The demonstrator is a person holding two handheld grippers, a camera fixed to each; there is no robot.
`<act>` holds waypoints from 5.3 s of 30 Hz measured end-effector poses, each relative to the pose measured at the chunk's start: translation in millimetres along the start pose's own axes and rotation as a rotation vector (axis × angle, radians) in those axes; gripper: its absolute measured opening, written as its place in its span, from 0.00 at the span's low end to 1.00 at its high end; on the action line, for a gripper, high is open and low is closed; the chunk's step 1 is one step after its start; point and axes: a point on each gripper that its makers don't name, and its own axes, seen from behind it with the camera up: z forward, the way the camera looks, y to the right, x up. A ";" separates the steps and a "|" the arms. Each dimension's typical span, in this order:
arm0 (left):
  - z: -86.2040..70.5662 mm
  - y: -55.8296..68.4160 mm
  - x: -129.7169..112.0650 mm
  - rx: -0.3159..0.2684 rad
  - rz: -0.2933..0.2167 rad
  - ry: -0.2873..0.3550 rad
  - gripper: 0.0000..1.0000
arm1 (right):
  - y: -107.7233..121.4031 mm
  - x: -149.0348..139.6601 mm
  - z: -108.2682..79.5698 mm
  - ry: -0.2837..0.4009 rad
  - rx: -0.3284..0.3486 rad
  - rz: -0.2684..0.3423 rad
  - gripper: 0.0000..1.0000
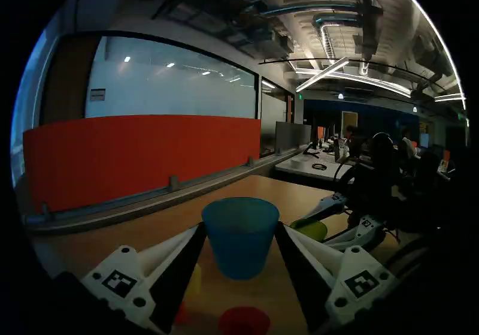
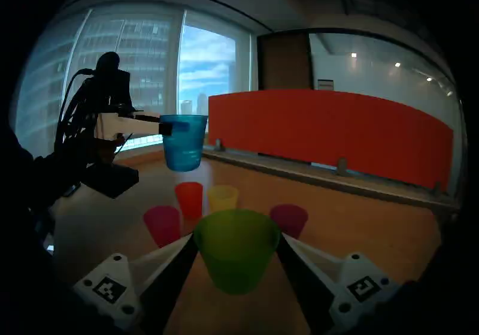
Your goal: Pour water
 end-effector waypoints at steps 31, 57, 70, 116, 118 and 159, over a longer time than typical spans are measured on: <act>-15.8 6.6 15.1 -0.001 0.095 0.046 0.84 | -33.1 25.1 -4.1 0.047 0.086 -0.039 0.92; -25.5 22.5 30.6 0.029 0.337 0.063 0.83 | -71.9 29.9 6.0 0.044 0.183 -0.053 0.92; -29.2 25.8 37.6 0.054 0.430 0.073 0.83 | -77.5 30.7 8.6 0.045 0.199 -0.052 0.92; -30.8 44.2 48.2 0.146 0.816 0.048 0.83 | -88.4 34.9 14.6 0.046 0.224 -0.056 0.92; -30.3 44.6 49.1 0.147 0.824 0.047 0.83 | -88.5 35.3 14.6 0.046 0.225 -0.055 0.92; -19.7 51.5 59.5 0.163 1.026 0.044 0.83 | -84.6 37.5 13.1 0.064 0.219 -0.050 0.90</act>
